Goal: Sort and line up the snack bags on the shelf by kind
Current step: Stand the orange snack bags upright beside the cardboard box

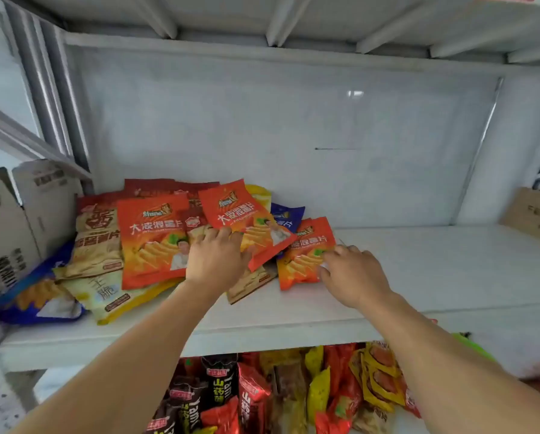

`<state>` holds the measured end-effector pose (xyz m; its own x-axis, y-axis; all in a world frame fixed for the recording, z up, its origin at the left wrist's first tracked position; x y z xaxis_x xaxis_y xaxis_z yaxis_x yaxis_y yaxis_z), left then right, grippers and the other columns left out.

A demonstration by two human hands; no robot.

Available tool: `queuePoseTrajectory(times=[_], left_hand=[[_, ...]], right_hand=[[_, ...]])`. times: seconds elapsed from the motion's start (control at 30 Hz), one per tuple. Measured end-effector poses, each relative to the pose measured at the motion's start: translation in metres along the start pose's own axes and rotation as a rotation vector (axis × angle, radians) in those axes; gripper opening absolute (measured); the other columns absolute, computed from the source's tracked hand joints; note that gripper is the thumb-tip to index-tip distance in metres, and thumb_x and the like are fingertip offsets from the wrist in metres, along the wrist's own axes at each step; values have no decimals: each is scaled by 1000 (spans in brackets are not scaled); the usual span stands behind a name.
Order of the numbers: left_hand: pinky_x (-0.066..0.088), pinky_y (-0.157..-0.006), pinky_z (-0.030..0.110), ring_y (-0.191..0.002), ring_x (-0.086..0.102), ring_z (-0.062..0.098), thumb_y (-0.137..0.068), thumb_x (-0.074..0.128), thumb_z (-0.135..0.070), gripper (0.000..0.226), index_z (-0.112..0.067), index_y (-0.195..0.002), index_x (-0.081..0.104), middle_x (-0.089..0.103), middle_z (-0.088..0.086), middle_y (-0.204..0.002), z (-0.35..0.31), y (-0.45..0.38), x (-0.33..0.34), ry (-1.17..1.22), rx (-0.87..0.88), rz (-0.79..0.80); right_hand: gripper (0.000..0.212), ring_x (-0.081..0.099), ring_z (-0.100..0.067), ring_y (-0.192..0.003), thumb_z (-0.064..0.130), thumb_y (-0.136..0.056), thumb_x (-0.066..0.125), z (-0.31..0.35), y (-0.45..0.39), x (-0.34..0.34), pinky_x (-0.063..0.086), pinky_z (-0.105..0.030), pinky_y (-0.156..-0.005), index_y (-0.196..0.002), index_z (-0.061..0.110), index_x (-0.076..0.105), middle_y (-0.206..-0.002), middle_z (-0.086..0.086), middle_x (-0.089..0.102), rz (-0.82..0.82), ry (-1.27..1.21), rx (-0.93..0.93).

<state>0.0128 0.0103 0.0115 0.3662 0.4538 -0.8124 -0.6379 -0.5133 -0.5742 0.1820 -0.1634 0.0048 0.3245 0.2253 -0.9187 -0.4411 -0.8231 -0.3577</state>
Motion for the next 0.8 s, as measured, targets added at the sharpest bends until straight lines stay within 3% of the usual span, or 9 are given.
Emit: queuePoseTrajectory(times=[0.1, 0.17, 0.27, 0.43, 0.53, 0.63, 0.73, 0.8], left_hand=[[48, -97, 46, -134, 45, 31, -97, 38, -63, 70, -11, -145, 41, 44, 9, -148, 1, -26, 31, 187, -237, 91], [40, -109, 49, -145, 31, 33, -95, 40, -67, 87, -5, -154, 23, 26, 13, -160, -1, -39, 45, 345, -395, 138], [29, -116, 52, -150, 18, 36, -90, 50, -69, 104, -2, -157, 8, 17, 17, -163, -2, -53, 62, 519, -595, 174], [35, -113, 52, -146, 28, 39, -81, 69, -63, 123, -1, -157, -6, 20, 19, -161, -6, -67, 74, 691, -770, 182], [40, -108, 50, -140, 39, 39, -79, 79, -51, 123, -3, -157, -4, 30, 19, -157, -7, -75, 74, 822, -907, 158], [44, -107, 46, -129, 53, 35, -79, 84, -36, 103, -5, -151, 18, 49, 12, -144, -9, -80, 75, 1031, -1028, 108], [44, -107, 47, -122, 56, 32, -80, 84, -25, 83, -6, -140, 32, 56, 10, -136, -11, -77, 76, 1186, -1053, 25], [48, -102, 46, -117, 58, 33, -78, 85, -21, 79, -7, -139, 36, 59, 10, -131, -11, -75, 80, 1233, -1060, -7]], right_hand=[[52, 51, -25, -121, 56, -97, 39, -8, -24, 27, 44, -40, -93, -136, 23, 50, -139, -1, 50, -2, -124, 96], [59, 49, -27, -123, 61, -94, 42, -10, -34, 41, 44, -41, -94, -138, 23, 46, -142, -2, 46, 15, -213, 180], [73, 46, -30, -127, 69, -89, 46, -11, -49, 56, 42, -43, -97, -143, 21, 36, -147, -7, 40, -1, -333, 309], [102, 47, -30, -125, 78, -77, 55, -9, -63, 79, 43, -41, -94, -150, 16, 23, -138, -9, 47, 81, -532, 501], [115, 48, -29, -126, 81, -68, 62, -11, -70, 90, 45, -42, -94, -151, 15, 19, -137, -9, 50, 125, -614, 586], [120, 51, -29, -125, 75, -65, 72, -15, -72, 94, 47, -42, -90, -152, 13, 17, -137, -9, 49, 162, -758, 659], [91, 60, -30, -113, 53, -73, 81, -23, -73, 95, 46, -36, -79, -137, 8, 34, -128, -11, 58, 126, -961, 716], [77, 64, -31, -107, 40, -74, 84, -28, -74, 98, 50, -36, -81, -128, 3, 43, -120, -12, 64, 108, -1107, 756]])
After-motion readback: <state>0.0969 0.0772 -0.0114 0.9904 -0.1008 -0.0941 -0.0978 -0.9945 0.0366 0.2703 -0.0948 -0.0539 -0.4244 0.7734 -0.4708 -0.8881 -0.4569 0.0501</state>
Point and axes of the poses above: each hand's wrist, its own y-axis away from the middle knuckle, its own x-axis out of the palm, z = x × y, the point moved 2 cm from there along -y, towards the middle knuckle
